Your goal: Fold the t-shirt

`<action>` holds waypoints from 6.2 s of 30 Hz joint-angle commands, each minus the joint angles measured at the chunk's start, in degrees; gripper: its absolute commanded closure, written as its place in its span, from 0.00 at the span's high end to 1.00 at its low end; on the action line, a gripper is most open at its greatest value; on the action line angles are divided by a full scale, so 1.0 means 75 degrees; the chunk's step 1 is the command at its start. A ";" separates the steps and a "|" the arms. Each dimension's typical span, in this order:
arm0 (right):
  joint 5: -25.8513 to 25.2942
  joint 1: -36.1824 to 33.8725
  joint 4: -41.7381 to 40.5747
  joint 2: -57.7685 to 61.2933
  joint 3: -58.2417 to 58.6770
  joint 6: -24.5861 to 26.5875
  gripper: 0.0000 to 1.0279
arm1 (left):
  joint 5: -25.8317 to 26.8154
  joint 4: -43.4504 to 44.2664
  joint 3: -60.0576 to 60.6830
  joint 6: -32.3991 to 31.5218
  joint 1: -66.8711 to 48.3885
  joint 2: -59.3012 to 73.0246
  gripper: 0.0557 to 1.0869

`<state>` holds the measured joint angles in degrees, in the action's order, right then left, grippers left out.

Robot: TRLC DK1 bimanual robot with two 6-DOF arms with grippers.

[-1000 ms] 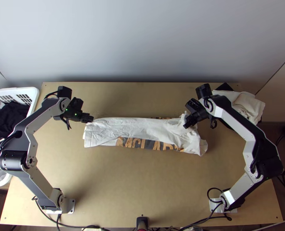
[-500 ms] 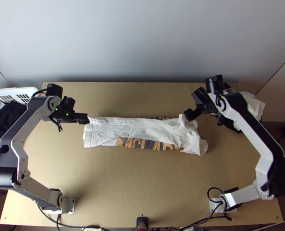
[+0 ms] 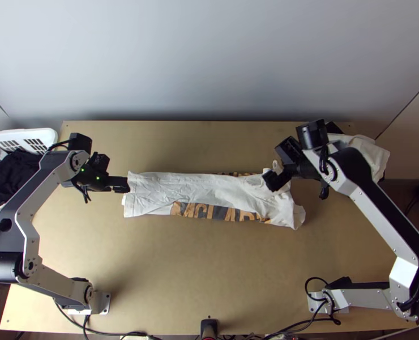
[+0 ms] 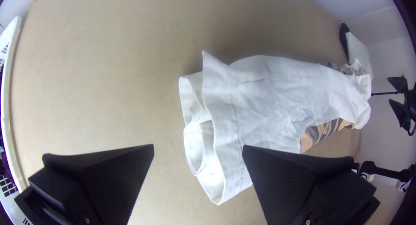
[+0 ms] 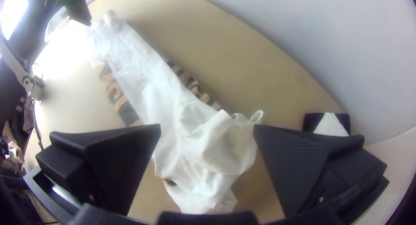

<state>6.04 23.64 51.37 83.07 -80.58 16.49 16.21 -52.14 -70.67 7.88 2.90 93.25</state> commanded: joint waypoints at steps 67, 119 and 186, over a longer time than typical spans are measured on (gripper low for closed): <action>-0.0126 0.0399 -0.2280 0.2635 0.2575 -0.0089 0.96 | 0.2198 -0.1263 -0.2542 -0.0652 -0.1253 0.0211 0.04; 0.0225 -0.1593 0.1857 -0.2369 0.0712 -0.0429 0.97 | 0.2644 0.2639 -0.5167 -0.3840 -0.5238 0.2848 0.04; 0.0577 0.0985 -0.0815 0.1428 0.0853 -0.0324 0.97 | 0.2257 -0.0044 -0.4979 -0.2094 -0.4968 0.3844 0.96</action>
<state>8.56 26.52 49.98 85.47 -75.00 14.79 35.07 -53.49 -114.13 -9.08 -33.63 123.07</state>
